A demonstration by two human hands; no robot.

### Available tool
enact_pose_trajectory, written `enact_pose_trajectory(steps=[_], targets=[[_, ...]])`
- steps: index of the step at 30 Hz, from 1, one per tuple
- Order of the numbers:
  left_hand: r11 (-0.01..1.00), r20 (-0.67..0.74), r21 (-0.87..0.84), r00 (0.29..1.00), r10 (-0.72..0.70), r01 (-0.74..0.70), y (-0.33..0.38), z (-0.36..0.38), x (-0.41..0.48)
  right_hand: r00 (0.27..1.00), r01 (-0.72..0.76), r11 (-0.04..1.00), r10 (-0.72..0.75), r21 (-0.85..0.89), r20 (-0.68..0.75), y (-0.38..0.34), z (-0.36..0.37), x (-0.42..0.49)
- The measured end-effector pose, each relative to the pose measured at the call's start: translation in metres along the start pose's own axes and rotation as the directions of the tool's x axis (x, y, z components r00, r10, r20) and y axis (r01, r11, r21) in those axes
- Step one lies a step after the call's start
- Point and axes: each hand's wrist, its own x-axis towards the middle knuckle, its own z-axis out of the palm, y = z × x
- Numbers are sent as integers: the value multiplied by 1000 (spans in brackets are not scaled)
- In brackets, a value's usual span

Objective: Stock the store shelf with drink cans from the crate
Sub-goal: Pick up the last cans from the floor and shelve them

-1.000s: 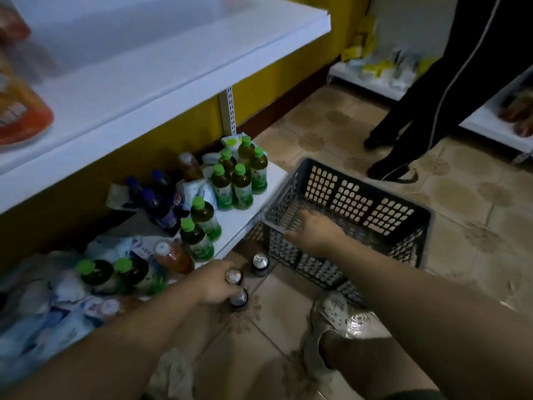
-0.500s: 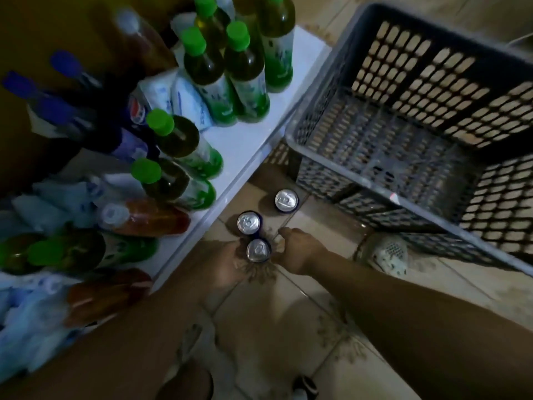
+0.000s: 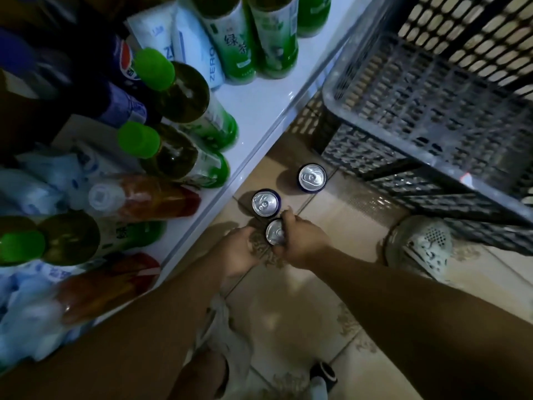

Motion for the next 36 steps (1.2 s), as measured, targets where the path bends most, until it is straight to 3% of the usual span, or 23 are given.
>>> enact_pose_trajectory(steps=[6,11,16,19,23,25,31,36], targets=[[992,-16,-113,998,55,-57,31,-18,-51,984,-30,957,80,287,-161,-9,-61,-73],[956,-51,-216,980,190,-196,70,-45,-116,926,106,871,90,480,-367,-40,-119,-146],[873,-246,-325,924,294,-364,111,-80,-216,856,333,721,39,607,-515,-90,-176,-224],[815,-407,-326,850,336,-479,130,-97,-281,806,474,568,26,672,-591,-127,-207,-273],[751,-674,-250,667,318,-611,147,-118,-364,735,638,458,-124,619,-667,-177,-237,-339],[715,-745,-221,588,315,-663,149,-126,-402,672,700,481,-196,527,-714,-203,-249,-370],[628,-829,-205,474,297,-751,122,-137,-495,527,809,496,-376,315,-762,-277,-259,-446],[673,-893,-152,392,220,-723,78,-137,-554,474,860,442,-512,254,-716,-336,-240,-482]])
